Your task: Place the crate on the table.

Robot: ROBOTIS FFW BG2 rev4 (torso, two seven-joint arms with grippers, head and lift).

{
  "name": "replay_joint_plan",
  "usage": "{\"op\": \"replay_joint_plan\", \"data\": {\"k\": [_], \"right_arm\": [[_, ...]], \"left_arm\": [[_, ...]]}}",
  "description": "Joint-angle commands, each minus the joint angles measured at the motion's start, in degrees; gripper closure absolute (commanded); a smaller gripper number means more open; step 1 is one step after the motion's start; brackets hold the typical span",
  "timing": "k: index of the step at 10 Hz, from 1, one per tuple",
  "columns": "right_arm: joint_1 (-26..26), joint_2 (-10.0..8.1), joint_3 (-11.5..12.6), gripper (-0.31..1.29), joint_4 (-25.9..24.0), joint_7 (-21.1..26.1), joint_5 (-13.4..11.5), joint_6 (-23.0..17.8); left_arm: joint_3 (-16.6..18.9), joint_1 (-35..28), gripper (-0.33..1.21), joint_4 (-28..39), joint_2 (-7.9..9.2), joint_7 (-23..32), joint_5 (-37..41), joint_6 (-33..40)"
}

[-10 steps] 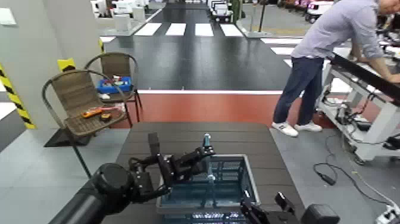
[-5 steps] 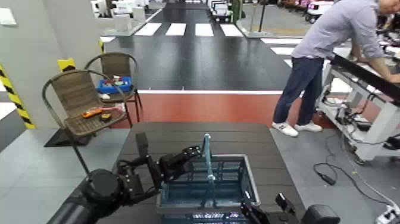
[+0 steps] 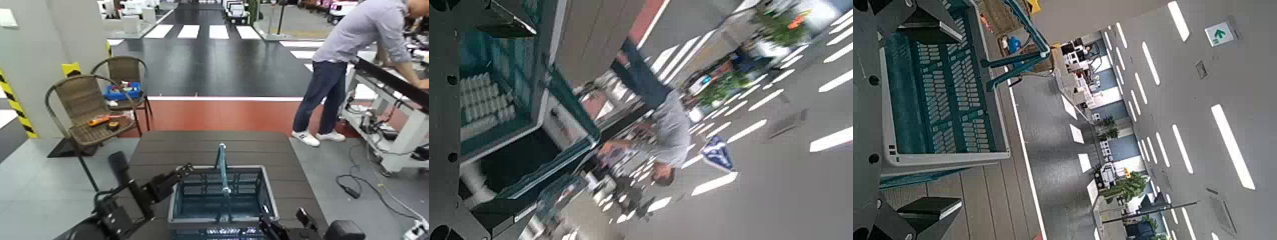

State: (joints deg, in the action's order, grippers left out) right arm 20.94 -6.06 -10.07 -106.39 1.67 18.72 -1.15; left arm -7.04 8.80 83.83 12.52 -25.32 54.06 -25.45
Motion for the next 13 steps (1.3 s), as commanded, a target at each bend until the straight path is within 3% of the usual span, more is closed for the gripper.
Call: {"op": "replay_joint_plan", "data": {"k": [1, 4, 8, 13], "right_arm": [[0.2, 0.26, 0.2, 0.15, -0.1, 0.0, -0.1, 0.0], [0.5, 0.17, 0.6, 0.15, -0.3, 0.0, -0.3, -0.4], [1.0, 0.44, 1.1, 0.15, -0.8, -0.7, -2.1, -1.1], [1.4, 0.44, 1.3, 0.15, -1.0, -1.0, -2.0, -1.1]], "left_arm": [[4.1, -11.3, 0.1, 9.2, -2.41, 5.7, -8.2, 12.5], [5.4, -21.2, 0.1, 14.8, -6.19, 9.8, -22.1, 25.2], [4.8, -28.7, 0.1, 17.9, -6.37, 15.8, -35.2, 36.1], [4.2, -33.0, 0.1, 20.0, -6.37, 20.7, -45.1, 39.3]]}}
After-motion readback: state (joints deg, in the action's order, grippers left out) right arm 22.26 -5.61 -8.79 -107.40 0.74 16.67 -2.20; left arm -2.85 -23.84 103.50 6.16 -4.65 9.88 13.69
